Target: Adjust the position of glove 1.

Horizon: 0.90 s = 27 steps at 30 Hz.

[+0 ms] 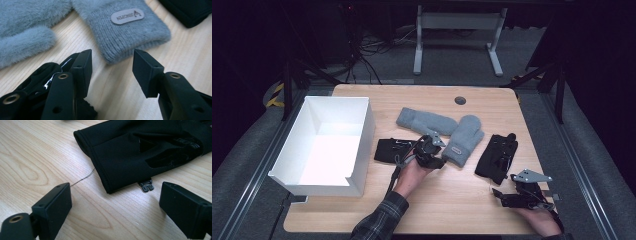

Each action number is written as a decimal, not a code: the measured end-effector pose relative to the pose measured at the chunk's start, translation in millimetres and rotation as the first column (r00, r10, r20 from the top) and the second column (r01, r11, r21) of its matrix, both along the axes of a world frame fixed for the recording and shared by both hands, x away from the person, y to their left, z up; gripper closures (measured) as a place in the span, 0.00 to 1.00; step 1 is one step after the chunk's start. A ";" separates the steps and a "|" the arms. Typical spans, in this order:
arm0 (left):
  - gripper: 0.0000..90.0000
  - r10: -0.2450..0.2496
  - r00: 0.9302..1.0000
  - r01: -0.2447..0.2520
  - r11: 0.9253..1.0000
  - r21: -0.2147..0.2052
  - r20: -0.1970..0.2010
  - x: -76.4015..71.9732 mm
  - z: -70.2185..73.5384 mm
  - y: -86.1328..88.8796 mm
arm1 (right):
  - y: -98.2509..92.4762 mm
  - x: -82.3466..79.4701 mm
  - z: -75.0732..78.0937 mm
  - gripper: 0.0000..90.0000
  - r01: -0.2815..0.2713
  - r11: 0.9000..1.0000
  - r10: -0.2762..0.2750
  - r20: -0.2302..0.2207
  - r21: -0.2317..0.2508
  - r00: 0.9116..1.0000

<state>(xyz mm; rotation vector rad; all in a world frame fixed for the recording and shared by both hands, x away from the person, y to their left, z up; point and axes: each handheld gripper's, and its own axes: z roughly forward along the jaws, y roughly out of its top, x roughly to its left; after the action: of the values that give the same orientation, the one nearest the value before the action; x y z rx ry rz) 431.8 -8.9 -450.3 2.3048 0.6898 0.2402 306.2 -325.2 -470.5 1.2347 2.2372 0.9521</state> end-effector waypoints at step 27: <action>0.92 -0.133 0.991 0.133 0.991 -0.004 -0.033 -35.7 7.8 11.1 | -0.1 0.0 0.0 0.12 -0.001 1.000 0.001 0.000 -0.001 1.000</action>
<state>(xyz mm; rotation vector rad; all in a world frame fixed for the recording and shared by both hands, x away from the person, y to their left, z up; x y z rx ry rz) 396.1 2.2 -442.5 2.3463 0.5494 0.1396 306.2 -325.2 -470.5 1.2340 2.2379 0.9514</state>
